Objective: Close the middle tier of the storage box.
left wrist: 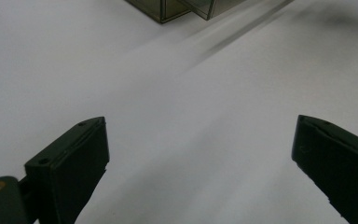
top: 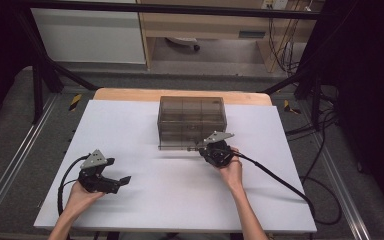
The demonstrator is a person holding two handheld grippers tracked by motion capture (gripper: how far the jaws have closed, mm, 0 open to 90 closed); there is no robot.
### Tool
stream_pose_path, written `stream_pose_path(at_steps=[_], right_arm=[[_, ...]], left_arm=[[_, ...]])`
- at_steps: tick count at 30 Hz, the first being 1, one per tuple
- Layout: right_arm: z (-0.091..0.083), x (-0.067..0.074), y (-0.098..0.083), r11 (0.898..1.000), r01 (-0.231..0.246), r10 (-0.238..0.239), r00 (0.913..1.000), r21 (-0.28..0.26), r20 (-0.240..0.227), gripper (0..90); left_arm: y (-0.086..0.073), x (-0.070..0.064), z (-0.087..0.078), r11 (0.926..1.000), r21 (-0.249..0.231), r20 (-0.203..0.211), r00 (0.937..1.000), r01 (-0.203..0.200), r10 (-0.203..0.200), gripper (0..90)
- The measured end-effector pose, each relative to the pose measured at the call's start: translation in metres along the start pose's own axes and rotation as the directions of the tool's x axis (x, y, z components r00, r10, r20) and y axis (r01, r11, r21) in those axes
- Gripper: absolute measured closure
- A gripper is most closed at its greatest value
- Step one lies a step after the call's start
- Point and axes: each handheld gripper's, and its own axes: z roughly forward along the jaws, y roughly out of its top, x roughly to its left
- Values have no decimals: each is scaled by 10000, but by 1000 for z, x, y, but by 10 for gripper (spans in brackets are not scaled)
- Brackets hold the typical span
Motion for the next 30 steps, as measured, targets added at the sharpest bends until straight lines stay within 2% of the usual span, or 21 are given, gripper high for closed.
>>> stream_pose_path(at_steps=[30], right_arm=[[4, -10, 4, 10000, -68, 69, 9998, -70, 166, 900]], left_arm=[[0, 1, 0, 10000, 4, -6, 10000, 10, -10, 33]])
